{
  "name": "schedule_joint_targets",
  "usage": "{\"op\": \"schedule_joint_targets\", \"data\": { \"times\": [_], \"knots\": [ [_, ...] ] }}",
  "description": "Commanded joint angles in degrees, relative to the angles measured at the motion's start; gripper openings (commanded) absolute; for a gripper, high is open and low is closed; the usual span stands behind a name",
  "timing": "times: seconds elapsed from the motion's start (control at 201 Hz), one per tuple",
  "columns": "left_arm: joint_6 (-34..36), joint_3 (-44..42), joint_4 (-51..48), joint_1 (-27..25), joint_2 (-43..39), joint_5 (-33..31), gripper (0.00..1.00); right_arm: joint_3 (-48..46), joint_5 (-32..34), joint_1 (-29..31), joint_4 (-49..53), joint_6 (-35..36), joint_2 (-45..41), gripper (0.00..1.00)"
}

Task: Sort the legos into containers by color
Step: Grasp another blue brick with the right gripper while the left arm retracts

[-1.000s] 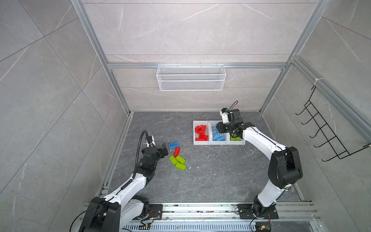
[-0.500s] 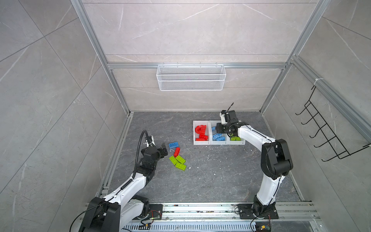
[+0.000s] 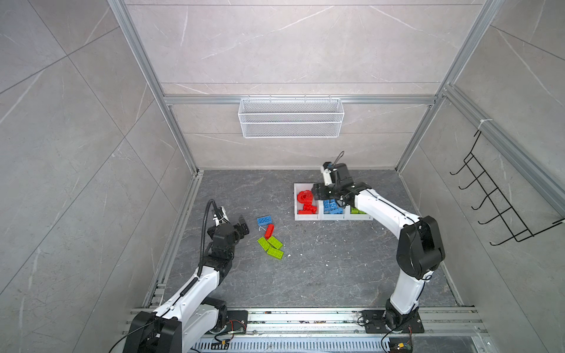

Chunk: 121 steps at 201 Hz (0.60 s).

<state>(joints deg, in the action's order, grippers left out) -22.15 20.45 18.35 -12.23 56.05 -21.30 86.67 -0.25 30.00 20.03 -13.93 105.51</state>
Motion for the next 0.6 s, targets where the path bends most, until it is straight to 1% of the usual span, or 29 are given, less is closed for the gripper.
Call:
{"op": "schedule_joint_targets", "data": {
  "times": [0.0,0.105,0.234,0.353,0.433,0.473,0.533,0.597],
  "knots": [
    [-6.37,-1.96,0.85,5.09,-2.39,3.42,1.0,0.7,3.31,8.59,1.91,-6.41,-1.51,0.84],
    [-8.77,-3.2,0.31,8.45,-4.2,5.32,1.0,2.61,7.24,14.6,0.01,-10.27,2.07,0.86],
    [-8.64,-4.24,1.17,8.63,-5.69,5.83,1.0,10.58,9.71,18.93,1.84,-12.89,11.34,0.88],
    [-9.57,-4.66,2.33,8.63,-3.9,4.56,1.0,22.51,11.73,21.04,7.95,-12.95,21.29,0.9],
    [-9.46,-4.0,2.77,8.63,-2.42,6.01,1.0,32.17,11.13,21.33,13.88,-12.26,28.76,0.91],
    [-9.61,-3.68,2.3,8.64,-2.18,5.96,1.0,36.96,11.52,21.71,17.2,-11.82,32.08,0.94],
    [-10.33,-4.13,2.73,8.63,-2.18,5.78,1.0,42.52,12.25,22.25,20.13,-11.49,35.98,0.97],
    [-10.53,-4.33,3.06,8.63,-2.46,6.05,1.0,47.13,13.18,22.77,22.1,-11.51,39.13,0.98]
  ]
}}
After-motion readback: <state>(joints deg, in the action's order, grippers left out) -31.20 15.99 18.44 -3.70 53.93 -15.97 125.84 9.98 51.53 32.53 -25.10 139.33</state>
